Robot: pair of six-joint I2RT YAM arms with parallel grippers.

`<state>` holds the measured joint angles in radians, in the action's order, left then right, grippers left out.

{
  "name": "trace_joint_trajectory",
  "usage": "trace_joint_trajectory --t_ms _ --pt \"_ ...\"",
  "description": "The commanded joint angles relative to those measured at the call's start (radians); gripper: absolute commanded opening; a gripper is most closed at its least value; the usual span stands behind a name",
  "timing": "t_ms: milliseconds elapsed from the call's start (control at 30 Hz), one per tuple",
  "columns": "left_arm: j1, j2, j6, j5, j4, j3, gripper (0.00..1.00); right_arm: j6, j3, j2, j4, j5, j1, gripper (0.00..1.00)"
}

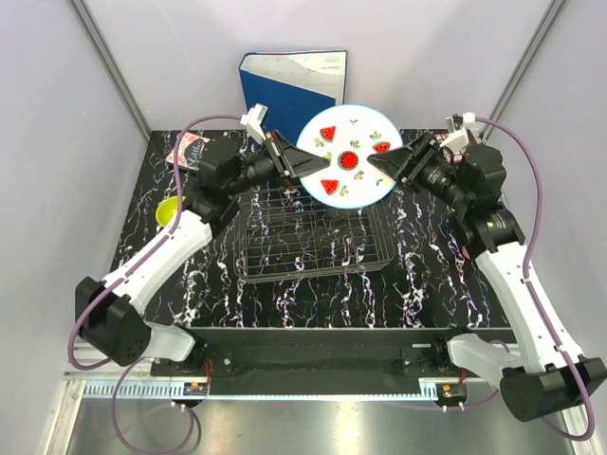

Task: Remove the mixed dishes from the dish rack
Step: Place the plate at the center of the board.

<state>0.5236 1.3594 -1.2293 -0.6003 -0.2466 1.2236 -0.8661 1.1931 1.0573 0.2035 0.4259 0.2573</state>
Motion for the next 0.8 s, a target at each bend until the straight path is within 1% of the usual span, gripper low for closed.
trace_joint_trajectory --t_ms 0,67,100,133,167,200,233,267,300,333,367,433,467,500,567,633,667,733,767 --pt "0.01 -0.029 -0.052 -0.049 -0.201 -0.009 0.0 -0.002 0.011 0.015 -0.058 0.031 0.01 0.44" --pt "0.01 -0.029 -0.047 -0.049 -0.197 -0.021 0.0 -0.005 0.011 0.021 -0.058 0.024 0.01 0.25" --pt "0.01 -0.029 -0.044 -0.049 -0.194 -0.025 0.0 -0.005 0.011 0.02 -0.055 0.021 0.011 0.08" --pt "0.009 -0.031 -0.035 -0.047 -0.189 -0.027 0.0 -0.008 0.011 0.021 -0.055 0.014 0.01 0.0" --pt "0.009 -0.032 -0.023 -0.043 -0.166 -0.027 0.02 -0.01 0.011 0.023 -0.056 0.01 0.01 0.0" --pt "0.009 -0.037 -0.006 -0.036 -0.146 -0.021 0.08 -0.01 0.013 0.023 -0.056 0.007 0.011 0.0" --pt "0.009 -0.042 0.037 -0.021 -0.126 -0.016 0.24 -0.007 0.013 0.024 -0.056 -0.001 0.01 0.0" --pt "0.007 -0.048 0.063 -0.006 -0.065 -0.013 0.43 -0.004 0.014 0.024 -0.055 -0.007 0.01 0.0" --pt "0.006 -0.055 0.091 0.014 -0.016 0.002 0.86 0.001 0.019 0.024 -0.05 -0.016 0.01 0.0" --pt "0.001 -0.077 0.144 0.063 0.036 0.01 0.99 0.018 0.025 0.026 -0.043 -0.041 0.008 0.0" --pt "-0.01 -0.088 0.168 0.089 0.126 0.019 0.99 0.027 0.036 0.033 -0.032 -0.055 0.008 0.0" --pt "-0.026 -0.124 0.229 0.153 0.202 0.033 0.99 0.051 0.078 0.047 -0.004 -0.096 0.005 0.0" --pt "-0.045 -0.138 0.252 0.172 0.275 0.037 0.99 0.056 0.095 0.067 0.0 -0.111 0.0 0.0" --pt "-0.053 -0.15 0.272 0.192 0.312 0.046 0.99 0.055 0.133 0.081 0.005 -0.124 -0.007 0.0" --pt "-0.071 -0.19 0.323 0.258 0.403 0.051 0.99 0.046 0.199 0.136 0.005 -0.15 -0.044 0.0" --pt "-0.074 -0.219 0.359 0.296 0.432 0.036 0.99 0.012 0.247 0.209 0.026 -0.185 -0.081 0.0" --pt "-0.076 -0.248 0.369 0.306 0.45 0.027 0.99 -0.002 0.291 0.237 0.033 -0.191 -0.131 0.0" --pt "-0.074 -0.278 0.392 0.329 0.469 0.001 0.99 -0.054 0.325 0.309 0.048 -0.222 -0.183 0.0" --pt "-0.076 -0.305 0.401 0.335 0.484 -0.01 0.99 -0.074 0.356 0.335 0.047 -0.223 -0.235 0.0"
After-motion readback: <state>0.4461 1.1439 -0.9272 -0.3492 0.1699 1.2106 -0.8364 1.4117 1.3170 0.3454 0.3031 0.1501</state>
